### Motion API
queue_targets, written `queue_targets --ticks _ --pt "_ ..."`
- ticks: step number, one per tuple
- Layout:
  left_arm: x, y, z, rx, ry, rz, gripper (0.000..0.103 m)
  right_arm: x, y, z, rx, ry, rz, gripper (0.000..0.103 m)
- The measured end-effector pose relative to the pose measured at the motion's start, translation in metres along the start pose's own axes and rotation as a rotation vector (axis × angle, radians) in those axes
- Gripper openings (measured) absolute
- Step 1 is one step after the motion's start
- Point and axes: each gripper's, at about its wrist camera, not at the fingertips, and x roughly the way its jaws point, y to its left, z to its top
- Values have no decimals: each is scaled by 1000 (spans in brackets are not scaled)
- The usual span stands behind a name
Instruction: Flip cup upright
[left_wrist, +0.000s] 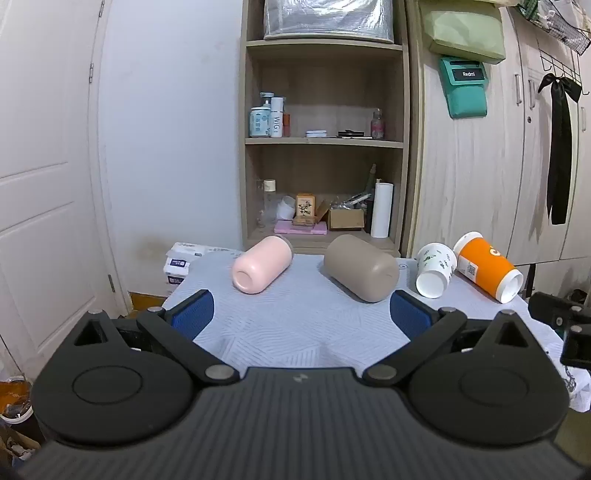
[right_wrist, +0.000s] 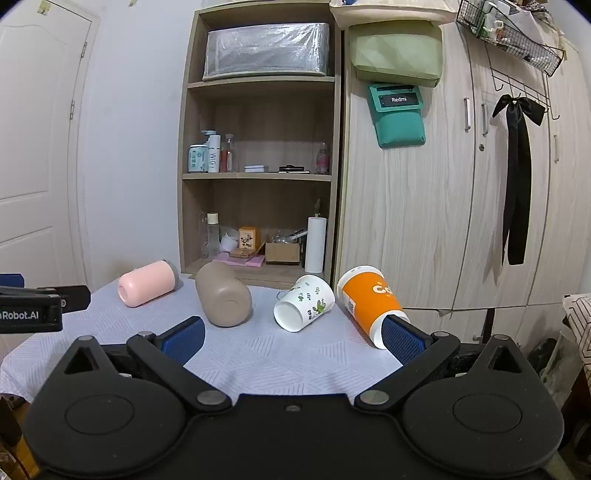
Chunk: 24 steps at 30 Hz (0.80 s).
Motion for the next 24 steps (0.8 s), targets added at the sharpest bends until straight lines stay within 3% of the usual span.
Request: queue_targets --ticks 24 --pt "6 12 -6 -1 22 -2 103 1 4 2 -18 -20 -22 103"
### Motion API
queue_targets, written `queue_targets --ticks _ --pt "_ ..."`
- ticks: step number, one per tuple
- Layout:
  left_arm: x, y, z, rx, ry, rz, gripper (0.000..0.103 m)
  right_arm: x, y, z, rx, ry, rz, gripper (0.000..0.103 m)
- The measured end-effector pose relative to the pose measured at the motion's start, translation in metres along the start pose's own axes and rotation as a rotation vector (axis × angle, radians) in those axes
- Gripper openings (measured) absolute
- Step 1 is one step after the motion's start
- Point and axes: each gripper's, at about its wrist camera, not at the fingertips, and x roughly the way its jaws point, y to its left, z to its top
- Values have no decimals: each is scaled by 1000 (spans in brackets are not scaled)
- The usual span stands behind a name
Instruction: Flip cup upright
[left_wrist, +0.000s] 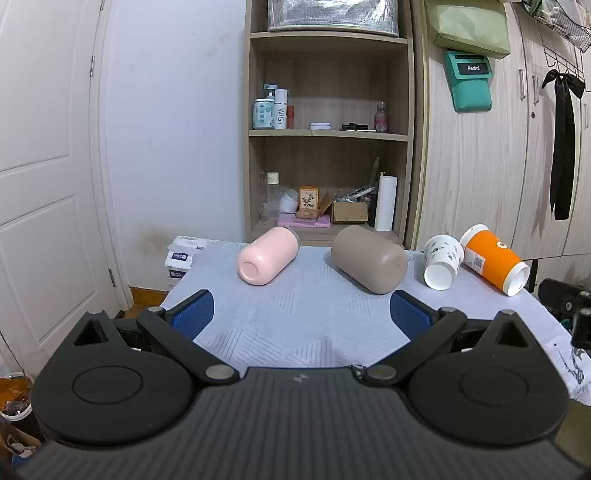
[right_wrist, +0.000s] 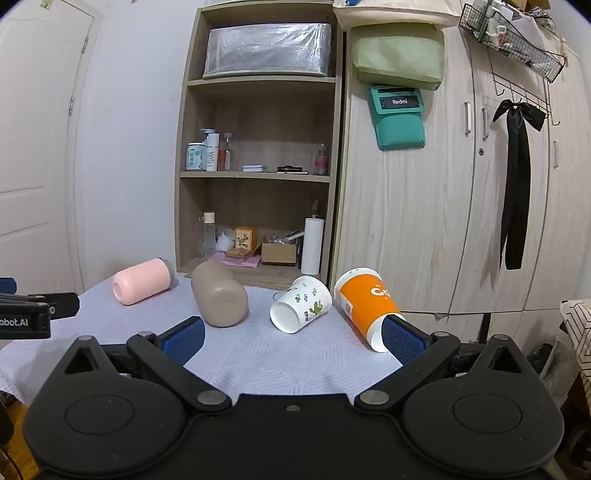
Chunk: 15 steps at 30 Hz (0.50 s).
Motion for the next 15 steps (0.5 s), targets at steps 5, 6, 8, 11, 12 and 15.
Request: queue_targets --ticks 5,6,8,11,12,15 --pt "2 3 -3 8 -6 11 103 -2 4 0 -8 -1 -6 103" --pt "3 4 -4 9 -4 9 103 -3 4 0 -10 0 -2 103" --pt "4 6 -5 7 4 11 103 -2 4 1 -11 1 1 103" --pt "5 10 -6 0 3 14 103 -1 6 1 -19 -6 13 103" --pt "6 10 -6 -5 4 12 103 -1 7 0 -24 -10 17 103" --pt "7 11 -6 -14 7 -3 103 -1 11 -1 -39 -21 17 103"
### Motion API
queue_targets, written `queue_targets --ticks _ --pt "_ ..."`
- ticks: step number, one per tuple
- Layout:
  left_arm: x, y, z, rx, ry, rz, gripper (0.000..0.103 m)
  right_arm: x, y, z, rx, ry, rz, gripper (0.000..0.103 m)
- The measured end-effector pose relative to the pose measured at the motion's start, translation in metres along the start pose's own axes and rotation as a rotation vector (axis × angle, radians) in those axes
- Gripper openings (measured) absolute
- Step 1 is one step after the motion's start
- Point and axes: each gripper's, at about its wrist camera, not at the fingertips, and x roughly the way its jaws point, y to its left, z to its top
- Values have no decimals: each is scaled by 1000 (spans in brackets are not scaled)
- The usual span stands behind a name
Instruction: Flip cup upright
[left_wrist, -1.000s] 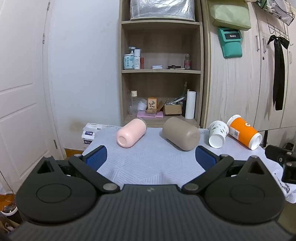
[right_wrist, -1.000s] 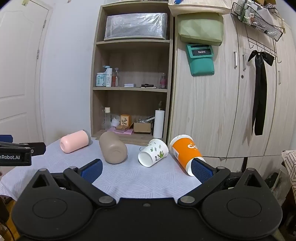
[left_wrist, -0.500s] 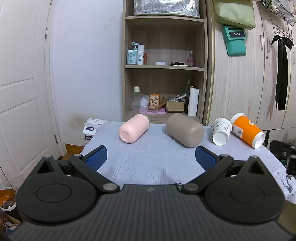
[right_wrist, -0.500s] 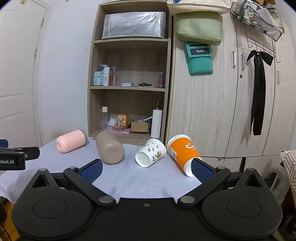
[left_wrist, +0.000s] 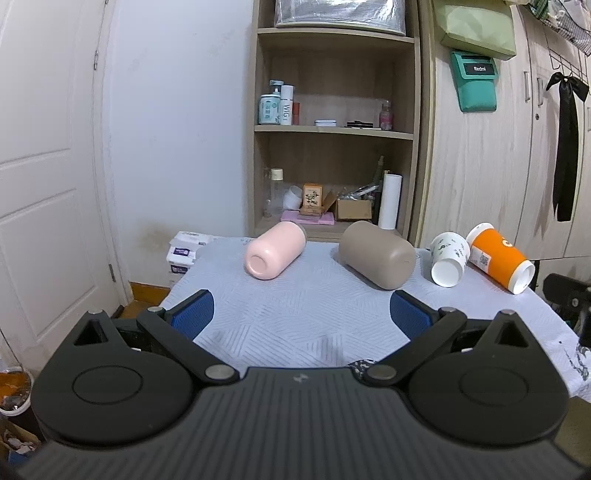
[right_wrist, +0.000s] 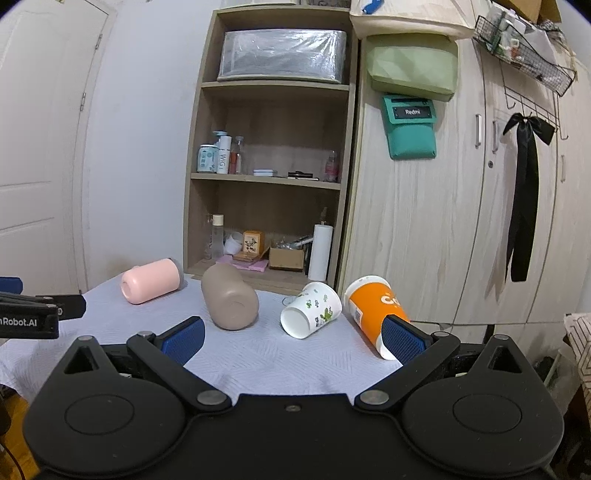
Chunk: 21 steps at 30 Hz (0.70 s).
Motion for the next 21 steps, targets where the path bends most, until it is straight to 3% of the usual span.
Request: queue_targets --ticks 21 --pt "-4 -1 1 11 -13 15 103 12 1 -7 15 19 2 103"
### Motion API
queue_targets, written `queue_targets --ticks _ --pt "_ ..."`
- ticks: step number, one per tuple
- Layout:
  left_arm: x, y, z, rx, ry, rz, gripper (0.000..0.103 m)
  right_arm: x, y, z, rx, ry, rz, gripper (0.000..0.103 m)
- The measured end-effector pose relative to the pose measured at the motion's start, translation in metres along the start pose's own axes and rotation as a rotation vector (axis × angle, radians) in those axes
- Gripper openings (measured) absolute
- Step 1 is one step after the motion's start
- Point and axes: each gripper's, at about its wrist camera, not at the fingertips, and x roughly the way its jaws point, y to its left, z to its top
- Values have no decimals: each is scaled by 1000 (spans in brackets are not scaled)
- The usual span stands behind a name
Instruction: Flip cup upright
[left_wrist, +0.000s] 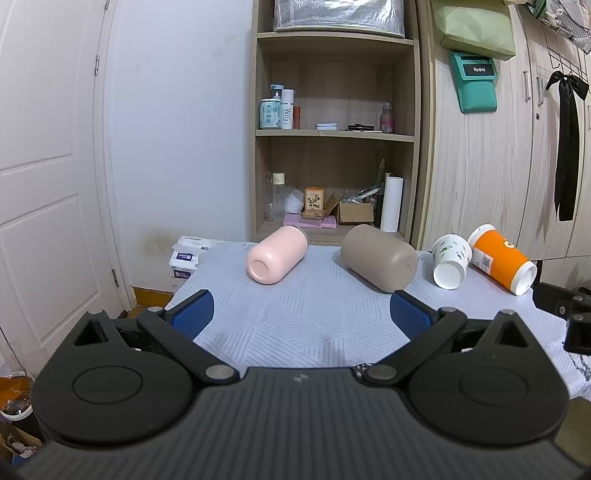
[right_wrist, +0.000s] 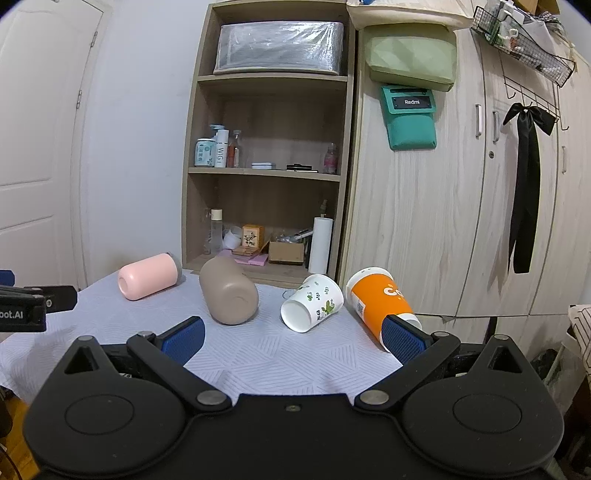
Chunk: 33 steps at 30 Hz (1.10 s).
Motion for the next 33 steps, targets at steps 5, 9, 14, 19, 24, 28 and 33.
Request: queue_targets --ticks 5,9,14,19,24,28,33 --pt "-1 0 1 5 -4 6 103 1 1 -1 -4 -2 1 103" --pt "-2 -1 2 5 -8 7 103 1 0 -2 -3 -1 0 103" --pt "-1 0 2 11 -8 7 103 1 0 -1 -2 -3 -3 103" --pt "-1 0 2 20 -4 10 103 1 -1 0 -2 -2 -3 103" --pt "-2 -2 3 24 -2 12 103 1 -1 0 -2 -2 -3 103" --pt "-1 -3 3 25 4 15 103 0 -3 0 -3 -1 -5 103" --pt "0 -1 5 21 16 8 103 2 -3 0 3 5 -1 103"
